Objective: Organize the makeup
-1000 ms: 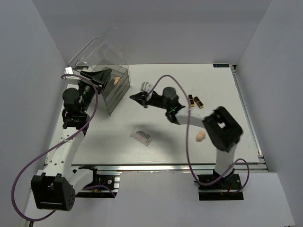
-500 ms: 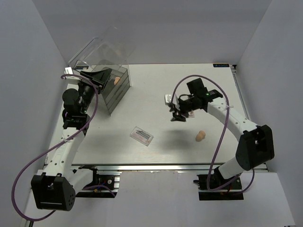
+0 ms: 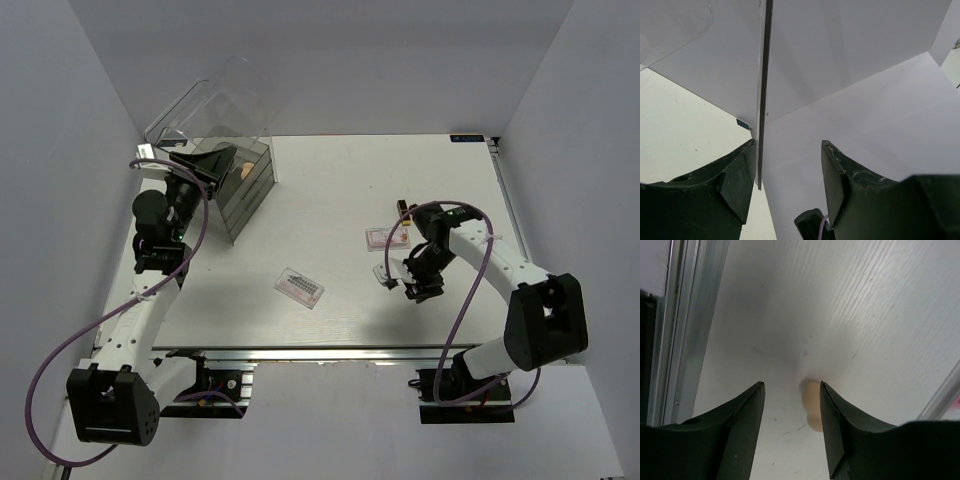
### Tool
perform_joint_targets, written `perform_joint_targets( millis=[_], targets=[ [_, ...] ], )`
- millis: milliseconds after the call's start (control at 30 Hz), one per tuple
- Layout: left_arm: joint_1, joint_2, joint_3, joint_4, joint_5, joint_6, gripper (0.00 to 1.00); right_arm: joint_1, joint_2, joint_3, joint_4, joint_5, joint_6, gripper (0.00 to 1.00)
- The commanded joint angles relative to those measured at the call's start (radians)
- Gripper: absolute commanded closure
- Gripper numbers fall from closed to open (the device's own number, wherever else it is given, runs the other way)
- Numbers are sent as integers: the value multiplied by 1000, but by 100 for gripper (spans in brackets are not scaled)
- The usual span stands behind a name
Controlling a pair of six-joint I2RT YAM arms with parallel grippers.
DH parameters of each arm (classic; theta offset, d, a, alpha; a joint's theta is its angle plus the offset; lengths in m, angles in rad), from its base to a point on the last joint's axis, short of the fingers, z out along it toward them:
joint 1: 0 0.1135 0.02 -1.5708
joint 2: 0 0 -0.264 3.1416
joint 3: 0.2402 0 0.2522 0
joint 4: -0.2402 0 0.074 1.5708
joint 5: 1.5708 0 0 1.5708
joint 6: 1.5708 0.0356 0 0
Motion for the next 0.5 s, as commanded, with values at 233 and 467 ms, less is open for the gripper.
perform_joint_targets(
  millis=[233, 467],
  targets=[
    [-1, -4, -25, 93, 50, -34, 38, -56, 32, -94, 118, 178, -54, 50],
    [-1, 0, -33, 107, 50, -42, 38, -58, 83, -100, 229, 184, -14, 50]
  ],
)
